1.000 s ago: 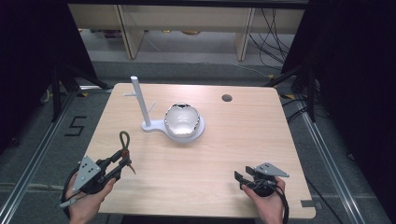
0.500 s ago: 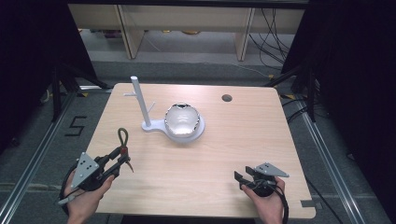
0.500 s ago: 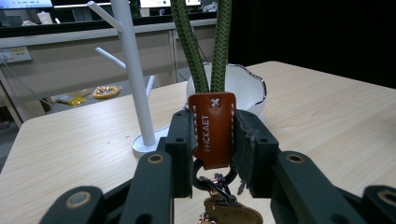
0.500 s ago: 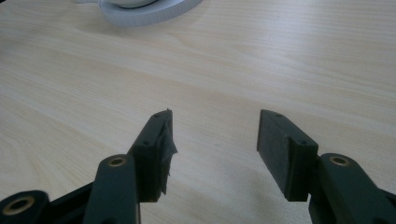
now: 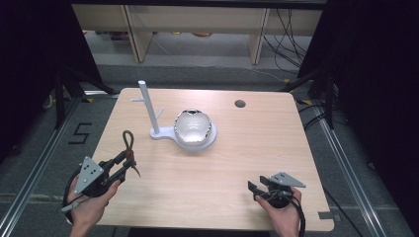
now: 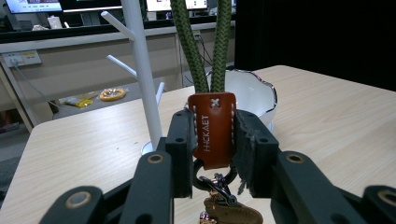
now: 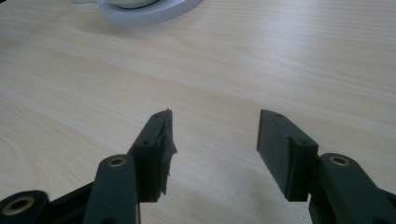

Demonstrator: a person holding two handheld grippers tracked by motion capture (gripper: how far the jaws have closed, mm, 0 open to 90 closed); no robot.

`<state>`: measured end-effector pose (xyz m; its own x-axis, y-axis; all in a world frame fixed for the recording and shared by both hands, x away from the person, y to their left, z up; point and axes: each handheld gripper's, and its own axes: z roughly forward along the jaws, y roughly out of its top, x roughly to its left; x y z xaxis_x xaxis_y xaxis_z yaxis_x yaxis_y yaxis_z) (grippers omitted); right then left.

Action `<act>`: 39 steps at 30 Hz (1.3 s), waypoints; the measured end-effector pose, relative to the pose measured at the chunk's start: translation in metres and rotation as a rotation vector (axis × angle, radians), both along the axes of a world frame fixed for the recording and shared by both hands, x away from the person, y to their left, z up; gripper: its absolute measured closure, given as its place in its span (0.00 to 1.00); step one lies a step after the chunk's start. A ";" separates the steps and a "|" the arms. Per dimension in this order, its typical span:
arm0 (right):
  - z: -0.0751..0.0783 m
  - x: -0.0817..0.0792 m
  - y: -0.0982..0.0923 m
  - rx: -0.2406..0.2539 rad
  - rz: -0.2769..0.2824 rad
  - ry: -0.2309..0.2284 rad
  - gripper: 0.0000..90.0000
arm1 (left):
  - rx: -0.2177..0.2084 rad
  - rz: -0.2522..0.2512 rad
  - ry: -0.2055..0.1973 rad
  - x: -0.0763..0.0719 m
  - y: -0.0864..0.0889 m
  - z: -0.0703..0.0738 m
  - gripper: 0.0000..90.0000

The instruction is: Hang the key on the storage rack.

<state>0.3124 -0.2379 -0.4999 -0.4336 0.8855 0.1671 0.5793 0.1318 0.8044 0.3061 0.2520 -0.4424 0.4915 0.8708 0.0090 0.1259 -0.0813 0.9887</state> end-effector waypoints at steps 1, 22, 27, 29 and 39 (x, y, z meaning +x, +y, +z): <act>0.000 0.000 0.000 0.004 0.001 0.006 0.52 | 0.003 0.001 0.000 0.001 0.000 0.000 0.75; 0.000 0.000 0.000 0.001 0.000 0.004 0.52 | 0.002 0.022 0.003 0.014 0.000 -0.001 0.75; -0.001 0.000 0.000 0.008 0.004 0.005 0.52 | 0.002 0.028 0.004 0.018 0.000 -0.001 0.75; -0.001 0.001 0.000 -0.012 -0.011 0.003 0.52 | 0.003 0.031 0.004 0.019 0.000 0.000 0.75; -0.001 0.001 -0.001 -0.017 -0.012 -0.006 0.51 | 0.002 0.045 -0.002 0.028 0.001 0.003 0.75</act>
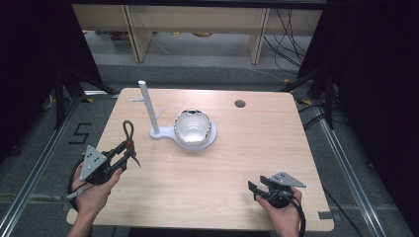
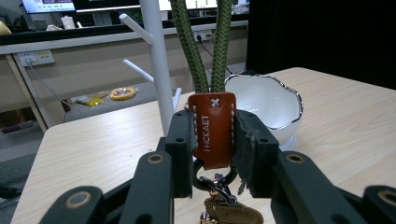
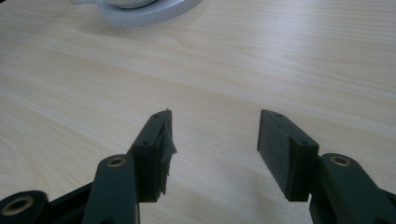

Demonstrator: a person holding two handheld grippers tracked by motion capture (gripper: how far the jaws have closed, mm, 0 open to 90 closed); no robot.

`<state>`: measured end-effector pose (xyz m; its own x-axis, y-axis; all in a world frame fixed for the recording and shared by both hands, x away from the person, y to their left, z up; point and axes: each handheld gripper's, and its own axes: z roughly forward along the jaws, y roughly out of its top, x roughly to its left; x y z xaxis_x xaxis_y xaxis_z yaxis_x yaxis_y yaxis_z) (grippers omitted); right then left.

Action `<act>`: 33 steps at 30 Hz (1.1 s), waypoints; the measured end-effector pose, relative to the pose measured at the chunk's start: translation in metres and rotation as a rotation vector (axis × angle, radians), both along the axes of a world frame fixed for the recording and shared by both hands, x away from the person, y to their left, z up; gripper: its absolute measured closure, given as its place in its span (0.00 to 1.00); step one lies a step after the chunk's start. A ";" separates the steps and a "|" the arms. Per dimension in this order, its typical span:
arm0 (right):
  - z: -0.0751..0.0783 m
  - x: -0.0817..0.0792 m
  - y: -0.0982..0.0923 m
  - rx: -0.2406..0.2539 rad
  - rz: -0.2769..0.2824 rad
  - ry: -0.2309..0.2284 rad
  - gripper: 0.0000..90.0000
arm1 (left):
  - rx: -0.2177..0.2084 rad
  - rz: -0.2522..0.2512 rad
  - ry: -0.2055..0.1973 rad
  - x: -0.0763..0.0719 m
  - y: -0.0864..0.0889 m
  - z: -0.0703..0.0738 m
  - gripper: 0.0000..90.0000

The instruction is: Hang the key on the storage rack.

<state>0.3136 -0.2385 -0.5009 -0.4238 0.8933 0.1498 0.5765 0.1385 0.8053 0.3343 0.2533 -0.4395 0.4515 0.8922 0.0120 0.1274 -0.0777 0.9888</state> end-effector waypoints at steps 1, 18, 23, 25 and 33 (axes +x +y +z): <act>0.000 0.000 0.000 0.002 0.001 0.004 0.51 | 0.002 0.003 0.002 0.001 0.000 0.000 0.75; 0.000 0.000 0.000 -0.004 -0.003 0.002 0.51 | 0.014 0.021 0.003 0.014 0.002 0.003 0.75; 0.000 -0.001 0.001 0.022 0.010 0.010 0.51 | 0.013 0.023 0.009 0.018 0.002 0.002 0.75; 0.000 -0.001 0.001 0.022 0.010 0.009 0.51 | 0.018 0.024 0.010 0.019 0.002 0.002 0.75; 0.000 -0.001 0.001 0.021 0.011 0.009 0.51 | 0.016 0.031 0.013 0.025 0.003 0.002 0.75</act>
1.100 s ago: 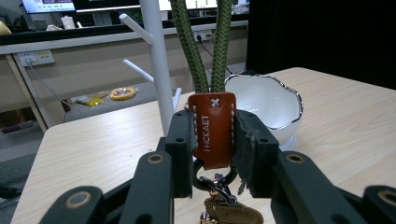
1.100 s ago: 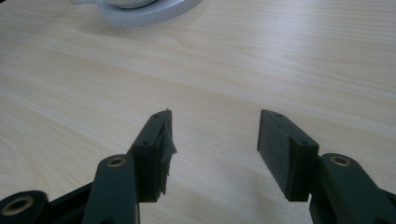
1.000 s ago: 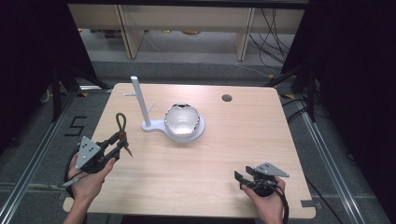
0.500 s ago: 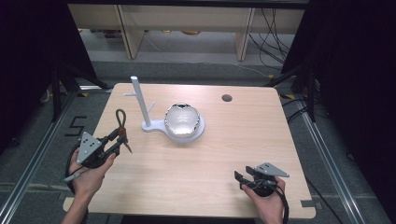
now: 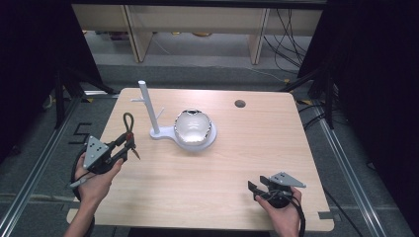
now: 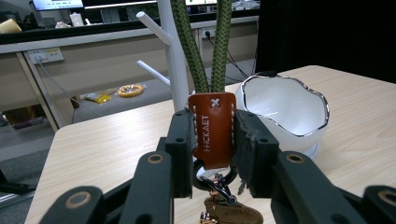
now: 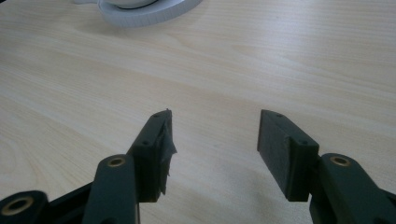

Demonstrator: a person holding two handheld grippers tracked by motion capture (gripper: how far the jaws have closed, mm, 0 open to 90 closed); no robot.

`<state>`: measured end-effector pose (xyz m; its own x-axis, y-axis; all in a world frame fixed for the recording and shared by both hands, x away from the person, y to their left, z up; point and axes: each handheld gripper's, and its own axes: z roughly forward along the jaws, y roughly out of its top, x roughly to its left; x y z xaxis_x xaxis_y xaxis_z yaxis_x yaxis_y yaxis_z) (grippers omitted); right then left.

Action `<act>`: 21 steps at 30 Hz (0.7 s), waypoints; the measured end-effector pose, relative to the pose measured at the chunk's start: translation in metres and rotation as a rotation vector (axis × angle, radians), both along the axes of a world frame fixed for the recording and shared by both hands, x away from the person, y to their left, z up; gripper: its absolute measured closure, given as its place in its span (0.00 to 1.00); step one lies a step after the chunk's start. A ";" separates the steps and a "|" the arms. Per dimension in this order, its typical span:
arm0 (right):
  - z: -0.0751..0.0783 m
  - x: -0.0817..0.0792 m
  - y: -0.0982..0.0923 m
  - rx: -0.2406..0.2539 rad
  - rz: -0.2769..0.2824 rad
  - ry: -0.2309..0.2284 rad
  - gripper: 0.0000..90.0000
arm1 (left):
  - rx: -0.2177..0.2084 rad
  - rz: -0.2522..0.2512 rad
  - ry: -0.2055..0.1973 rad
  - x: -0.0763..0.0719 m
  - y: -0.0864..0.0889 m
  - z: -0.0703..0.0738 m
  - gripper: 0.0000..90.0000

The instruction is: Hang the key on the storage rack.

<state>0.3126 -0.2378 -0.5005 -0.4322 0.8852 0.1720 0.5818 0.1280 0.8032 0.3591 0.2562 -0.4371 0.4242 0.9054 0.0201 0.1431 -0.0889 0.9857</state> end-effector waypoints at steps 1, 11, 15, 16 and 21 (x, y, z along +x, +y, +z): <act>0.000 0.000 0.000 0.000 0.000 0.000 0.51 | 0.001 0.000 0.002 0.001 0.000 0.000 0.75; 0.000 0.000 0.000 -0.005 -0.002 -0.002 0.51 | -0.003 0.006 0.006 0.008 0.001 0.000 0.75; 0.000 0.000 0.000 -0.004 -0.004 -0.002 0.51 | -0.003 0.008 0.008 0.011 0.002 0.001 0.75; 0.000 0.000 0.000 -0.004 -0.003 -0.003 0.51 | -0.005 0.007 0.006 0.011 0.002 0.001 0.75; 0.000 0.000 0.000 -0.005 -0.003 -0.002 0.51 | -0.005 0.008 0.005 0.014 0.002 0.002 0.75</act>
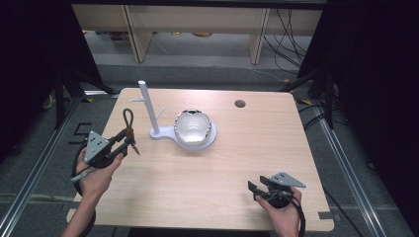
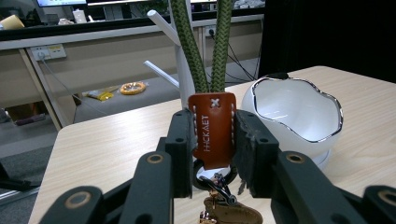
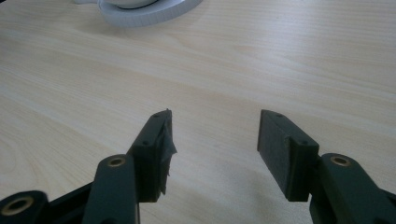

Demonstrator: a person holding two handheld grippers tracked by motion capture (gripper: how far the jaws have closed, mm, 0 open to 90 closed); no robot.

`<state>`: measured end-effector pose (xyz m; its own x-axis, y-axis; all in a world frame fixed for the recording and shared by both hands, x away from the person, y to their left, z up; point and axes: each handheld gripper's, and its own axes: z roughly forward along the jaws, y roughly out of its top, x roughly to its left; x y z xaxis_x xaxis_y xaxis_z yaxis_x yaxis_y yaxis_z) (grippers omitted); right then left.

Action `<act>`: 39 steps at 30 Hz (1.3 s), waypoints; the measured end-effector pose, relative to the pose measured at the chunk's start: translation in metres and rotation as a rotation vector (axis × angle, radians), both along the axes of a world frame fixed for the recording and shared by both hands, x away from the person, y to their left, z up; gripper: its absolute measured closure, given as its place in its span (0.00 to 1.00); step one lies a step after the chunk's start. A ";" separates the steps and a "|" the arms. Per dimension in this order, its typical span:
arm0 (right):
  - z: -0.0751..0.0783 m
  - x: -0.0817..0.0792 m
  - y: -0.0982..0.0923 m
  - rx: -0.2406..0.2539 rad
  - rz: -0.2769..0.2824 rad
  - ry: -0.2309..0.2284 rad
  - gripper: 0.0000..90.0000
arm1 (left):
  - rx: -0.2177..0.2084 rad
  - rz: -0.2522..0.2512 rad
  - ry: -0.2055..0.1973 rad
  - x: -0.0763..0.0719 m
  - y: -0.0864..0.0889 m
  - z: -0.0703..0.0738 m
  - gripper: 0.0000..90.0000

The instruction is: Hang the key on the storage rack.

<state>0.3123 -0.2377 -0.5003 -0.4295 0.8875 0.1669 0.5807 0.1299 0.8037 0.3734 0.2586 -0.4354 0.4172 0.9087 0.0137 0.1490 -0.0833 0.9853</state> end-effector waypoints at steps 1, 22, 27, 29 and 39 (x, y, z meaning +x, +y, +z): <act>0.000 0.000 0.000 0.000 0.000 0.000 0.51 | 0.002 0.004 0.006 0.000 0.000 0.000 0.75; 0.000 -0.001 0.002 0.002 -0.020 0.016 0.51 | 0.003 0.015 0.019 0.013 0.004 0.003 0.75; 0.000 -0.002 0.003 0.005 -0.024 0.028 0.51 | 0.009 0.014 0.021 0.016 0.004 0.005 0.75; 0.000 -0.001 0.003 0.009 -0.020 0.019 0.51 | 0.006 0.014 0.020 0.017 0.003 0.005 0.75; 0.000 -0.002 0.003 0.023 -0.018 0.031 0.51 | 0.009 0.017 0.025 0.022 0.005 0.007 0.75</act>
<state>0.3103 -0.2351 -0.4998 -0.4081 0.8907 0.2005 0.6077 0.1011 0.7877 0.3951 0.2633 -0.4280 0.4022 0.9155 0.0118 0.1753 -0.0896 0.9804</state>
